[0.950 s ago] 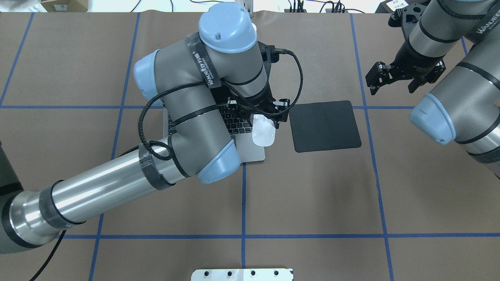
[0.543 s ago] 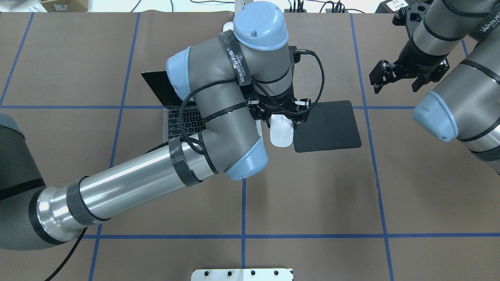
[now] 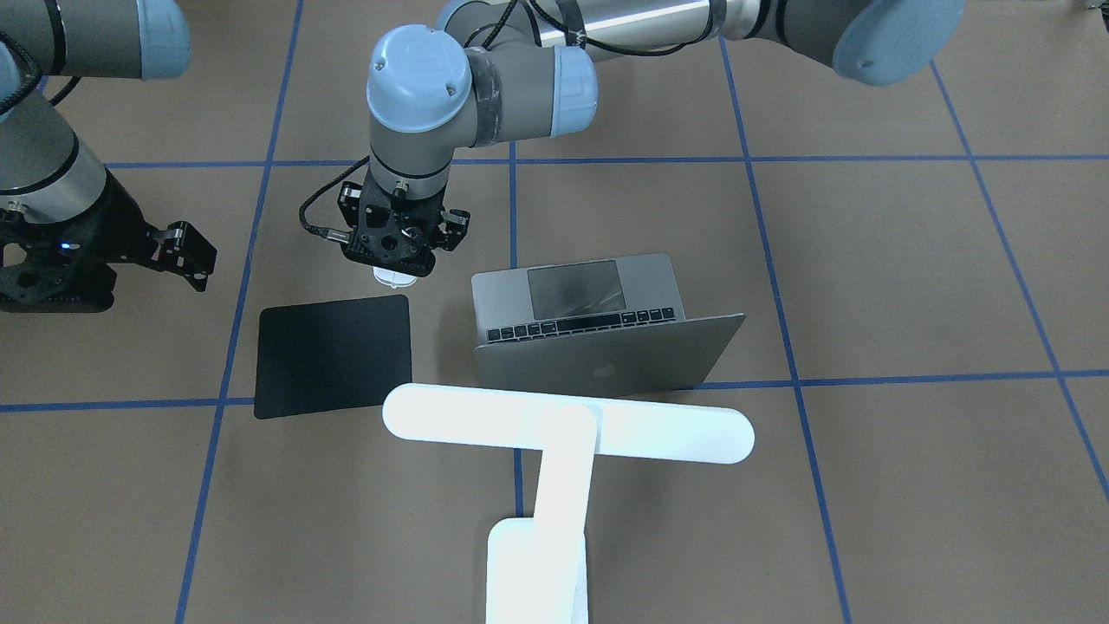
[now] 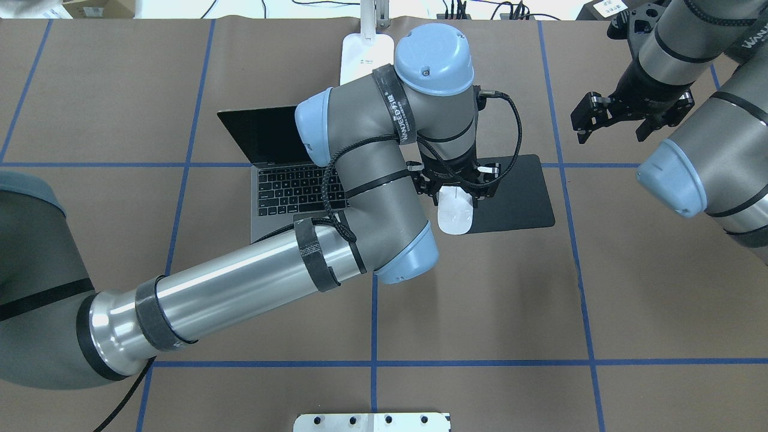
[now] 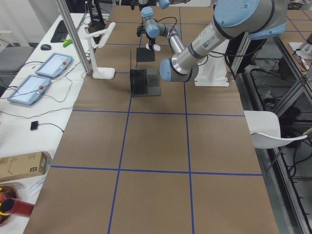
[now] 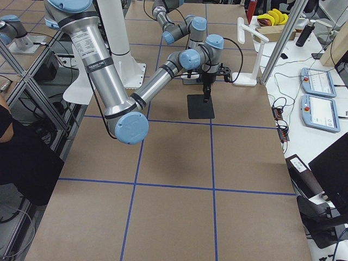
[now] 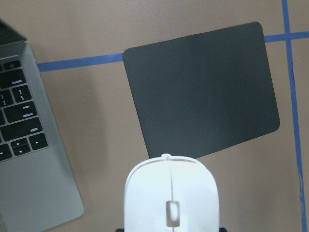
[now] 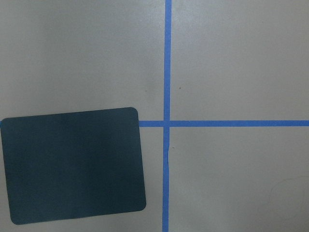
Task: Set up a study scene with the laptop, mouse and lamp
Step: 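Lower the white mouse onto the black pad with the left gripper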
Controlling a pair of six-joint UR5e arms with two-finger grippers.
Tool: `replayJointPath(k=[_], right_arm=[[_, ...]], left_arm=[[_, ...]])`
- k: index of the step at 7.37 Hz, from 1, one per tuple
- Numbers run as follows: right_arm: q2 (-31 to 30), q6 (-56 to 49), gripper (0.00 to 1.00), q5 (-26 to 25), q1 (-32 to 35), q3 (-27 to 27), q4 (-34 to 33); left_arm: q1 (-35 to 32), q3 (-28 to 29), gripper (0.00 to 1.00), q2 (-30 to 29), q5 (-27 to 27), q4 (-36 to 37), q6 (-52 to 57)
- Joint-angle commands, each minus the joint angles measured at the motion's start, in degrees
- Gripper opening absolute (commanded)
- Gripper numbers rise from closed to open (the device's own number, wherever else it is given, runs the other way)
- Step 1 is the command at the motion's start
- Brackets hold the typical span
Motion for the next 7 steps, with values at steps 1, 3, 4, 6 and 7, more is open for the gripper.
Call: replayJointPath(k=[1, 3, 4, 6, 7], right_arm=[[-0.1, 0.0, 1.0, 0.1, 0.2, 0.0, 0.0], [-0.1, 0.0, 1.0, 0.1, 0.4, 0.0, 0.0], [-0.1, 0.1, 1.0, 0.1, 0.4, 0.0, 0.0], [-0.1, 0.1, 1.0, 0.2, 0.4, 0.0, 0.0], [-0.2, 0.1, 1.0, 0.1, 0.4, 0.0, 0.0]], left_arm=[[0.1, 4.5, 0.65, -3.0, 0.1, -2.0, 0.1], [0.4, 6.8, 0.65, -3.3, 0.1, -5.6, 0.0], [0.8, 7.1, 0.65, -3.4, 0.1, -5.7, -0.3], [0.8, 8.9, 0.65, -3.9, 0.5, -10.3, -6.0], [0.8, 9.4, 0.65, -3.8, 2.9, -11.3, -6.7]])
